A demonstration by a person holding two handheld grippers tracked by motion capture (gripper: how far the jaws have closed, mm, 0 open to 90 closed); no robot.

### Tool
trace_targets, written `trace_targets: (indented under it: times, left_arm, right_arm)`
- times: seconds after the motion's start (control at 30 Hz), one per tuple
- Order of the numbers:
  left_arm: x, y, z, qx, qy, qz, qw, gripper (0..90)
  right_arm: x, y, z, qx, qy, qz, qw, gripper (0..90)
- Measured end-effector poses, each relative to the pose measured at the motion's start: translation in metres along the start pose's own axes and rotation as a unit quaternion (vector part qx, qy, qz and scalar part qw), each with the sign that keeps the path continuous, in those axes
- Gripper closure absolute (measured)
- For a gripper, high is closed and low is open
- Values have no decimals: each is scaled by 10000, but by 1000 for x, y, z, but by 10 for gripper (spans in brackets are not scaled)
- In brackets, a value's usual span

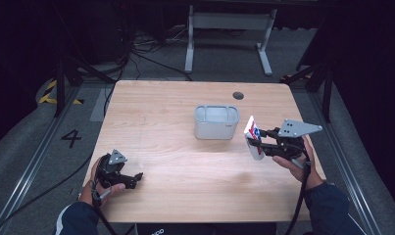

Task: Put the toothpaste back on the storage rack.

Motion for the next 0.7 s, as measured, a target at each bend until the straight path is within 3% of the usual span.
trace_targets:
  times: [0.7]
  left_arm:
    - [0,0,0,16,-10,9,10000,6]
  right_arm:
    - [35,-7,4,-71,103,247,9996,629]
Point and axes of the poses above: each handheld gripper's, and its own axes: y roughly backward along the jaws, x roughly out of its top, z roughly to its right, the point moved 7 cm from there along -y, roughly forward along the jaws, and after that the axes turned 1 degree about x, right-handed, at the moved point
